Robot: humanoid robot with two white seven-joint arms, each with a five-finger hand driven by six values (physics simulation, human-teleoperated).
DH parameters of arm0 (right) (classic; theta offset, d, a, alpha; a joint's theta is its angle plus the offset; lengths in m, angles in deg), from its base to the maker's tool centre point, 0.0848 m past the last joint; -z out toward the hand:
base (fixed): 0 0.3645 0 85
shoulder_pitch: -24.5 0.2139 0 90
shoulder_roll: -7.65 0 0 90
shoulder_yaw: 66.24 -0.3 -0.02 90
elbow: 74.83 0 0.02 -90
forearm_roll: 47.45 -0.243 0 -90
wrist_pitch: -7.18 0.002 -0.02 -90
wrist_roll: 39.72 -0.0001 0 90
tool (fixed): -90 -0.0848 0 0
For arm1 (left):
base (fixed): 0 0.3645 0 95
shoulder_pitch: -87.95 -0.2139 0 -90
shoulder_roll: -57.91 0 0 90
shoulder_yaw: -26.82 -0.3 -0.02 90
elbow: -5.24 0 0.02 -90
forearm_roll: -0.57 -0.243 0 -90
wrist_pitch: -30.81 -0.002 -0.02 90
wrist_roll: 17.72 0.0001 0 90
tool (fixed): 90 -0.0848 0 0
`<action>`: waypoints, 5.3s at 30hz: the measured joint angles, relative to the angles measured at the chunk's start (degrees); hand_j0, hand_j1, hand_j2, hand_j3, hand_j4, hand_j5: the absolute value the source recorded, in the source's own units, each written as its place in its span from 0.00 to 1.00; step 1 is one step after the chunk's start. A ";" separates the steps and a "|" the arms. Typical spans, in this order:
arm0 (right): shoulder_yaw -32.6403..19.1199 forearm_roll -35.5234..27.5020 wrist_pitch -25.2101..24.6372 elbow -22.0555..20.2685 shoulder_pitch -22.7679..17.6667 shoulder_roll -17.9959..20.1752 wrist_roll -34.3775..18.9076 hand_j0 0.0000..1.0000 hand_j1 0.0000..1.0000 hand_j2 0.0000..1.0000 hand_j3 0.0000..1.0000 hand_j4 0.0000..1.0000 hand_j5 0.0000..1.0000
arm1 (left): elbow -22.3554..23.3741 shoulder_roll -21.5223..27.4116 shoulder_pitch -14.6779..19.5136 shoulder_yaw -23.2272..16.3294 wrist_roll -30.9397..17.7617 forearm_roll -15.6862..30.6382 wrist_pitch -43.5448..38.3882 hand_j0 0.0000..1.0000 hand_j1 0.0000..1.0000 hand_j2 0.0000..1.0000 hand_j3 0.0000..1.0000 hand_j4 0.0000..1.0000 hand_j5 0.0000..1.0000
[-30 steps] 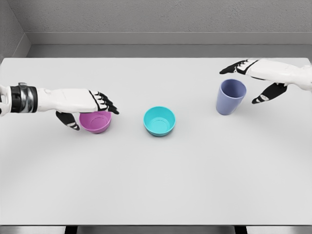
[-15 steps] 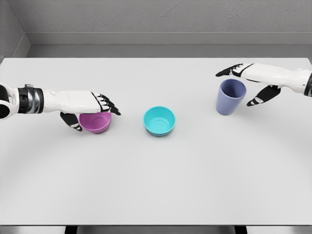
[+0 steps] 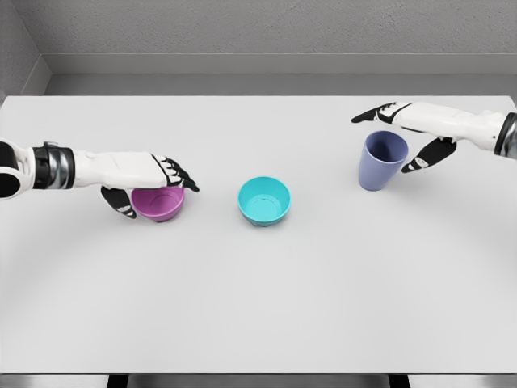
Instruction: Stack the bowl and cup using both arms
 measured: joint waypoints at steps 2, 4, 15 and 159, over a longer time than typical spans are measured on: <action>0.91 0.01 0.01 0.10 0.62 0.03 0.00 1.00 1.00 1.00 1.00 1.00 1.00 | 0.07 -0.09 0.00 -0.01 0.00 -0.07 0.00 1.00 1.00 1.00 1.00 1.00 1.00; 1.64 0.01 0.02 0.29 0.79 0.06 0.00 1.00 1.00 1.00 1.00 1.00 1.00 | 0.14 -0.14 -0.09 -0.04 0.00 -0.11 0.00 1.00 1.00 1.00 1.00 1.00 1.00; 5.59 -2.23 -0.91 0.63 1.94 0.56 -0.01 1.00 1.00 1.00 1.00 1.00 1.00 | 2.07 -1.17 -0.17 -0.05 0.00 -1.40 0.00 1.00 1.00 1.00 1.00 1.00 1.00; 9.11 -2.10 -0.32 3.14 8.18 -1.66 0.01 0.62 0.62 0.62 0.62 0.62 0.62 | -0.88 -19.39 7.21 -0.40 -0.01 -4.91 0.02 1.00 1.00 1.00 1.00 1.00 1.00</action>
